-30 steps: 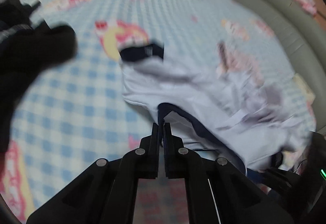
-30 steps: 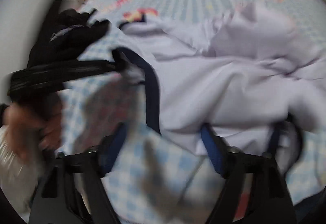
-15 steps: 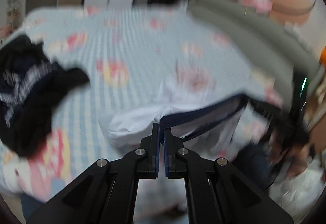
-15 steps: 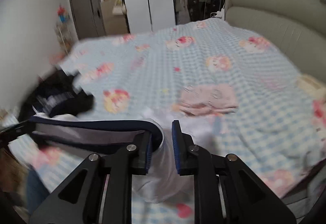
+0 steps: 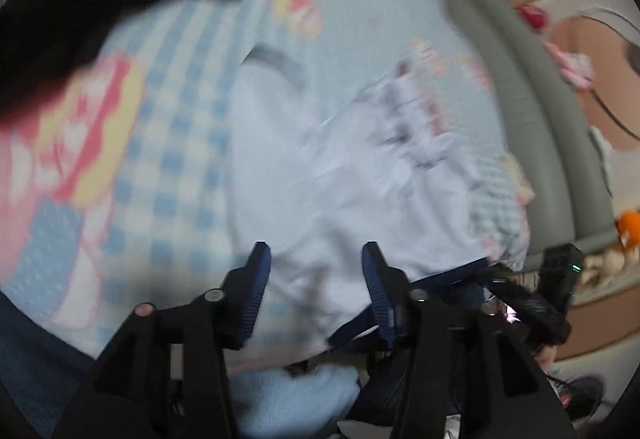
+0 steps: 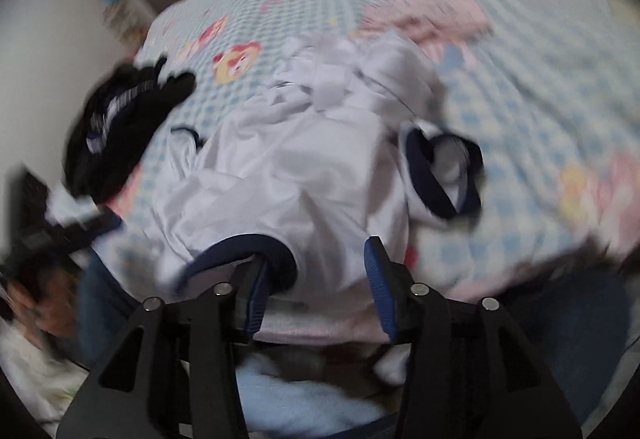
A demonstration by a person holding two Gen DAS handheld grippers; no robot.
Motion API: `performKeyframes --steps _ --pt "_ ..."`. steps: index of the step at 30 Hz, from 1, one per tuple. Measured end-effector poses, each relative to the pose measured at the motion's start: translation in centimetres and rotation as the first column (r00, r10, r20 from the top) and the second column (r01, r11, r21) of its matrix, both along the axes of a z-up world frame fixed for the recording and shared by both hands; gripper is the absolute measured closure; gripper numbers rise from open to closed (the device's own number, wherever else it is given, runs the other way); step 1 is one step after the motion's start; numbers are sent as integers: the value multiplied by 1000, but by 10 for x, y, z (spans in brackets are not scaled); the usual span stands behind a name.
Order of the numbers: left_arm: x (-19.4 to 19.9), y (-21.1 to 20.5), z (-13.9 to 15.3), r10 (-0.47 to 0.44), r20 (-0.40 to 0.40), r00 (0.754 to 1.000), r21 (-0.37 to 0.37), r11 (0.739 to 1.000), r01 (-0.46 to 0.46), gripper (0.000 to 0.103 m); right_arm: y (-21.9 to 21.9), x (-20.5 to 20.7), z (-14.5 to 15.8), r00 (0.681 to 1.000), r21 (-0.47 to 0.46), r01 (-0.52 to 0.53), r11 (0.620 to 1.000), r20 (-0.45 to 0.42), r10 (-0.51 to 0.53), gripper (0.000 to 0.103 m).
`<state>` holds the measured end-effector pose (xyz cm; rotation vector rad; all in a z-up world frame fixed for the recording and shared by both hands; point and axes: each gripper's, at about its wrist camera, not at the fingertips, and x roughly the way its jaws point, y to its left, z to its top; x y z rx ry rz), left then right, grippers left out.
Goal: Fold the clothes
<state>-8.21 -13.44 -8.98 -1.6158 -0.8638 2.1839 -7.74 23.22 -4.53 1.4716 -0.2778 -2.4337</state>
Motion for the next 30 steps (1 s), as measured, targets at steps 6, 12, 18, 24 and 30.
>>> performKeyframes --steps 6,12,18,24,30 --pt "4 8 -40 39 91 995 74 996 -45 41 29 9 -4 993 -114 113 987 52 -108 52" --pt "-18 31 -39 -5 20 1000 243 970 0 77 37 16 -1 994 -162 101 982 68 -91 48" --pt "-33 6 9 96 -143 985 75 993 -86 99 45 23 15 983 -120 182 976 -10 -184 48" --pt "-33 -47 11 216 -153 964 48 976 -211 99 41 12 -2 983 -107 177 978 73 -169 47" --pt "-7 -58 -28 193 -59 980 145 972 -182 93 17 2 -69 949 -229 134 964 309 -59 46"
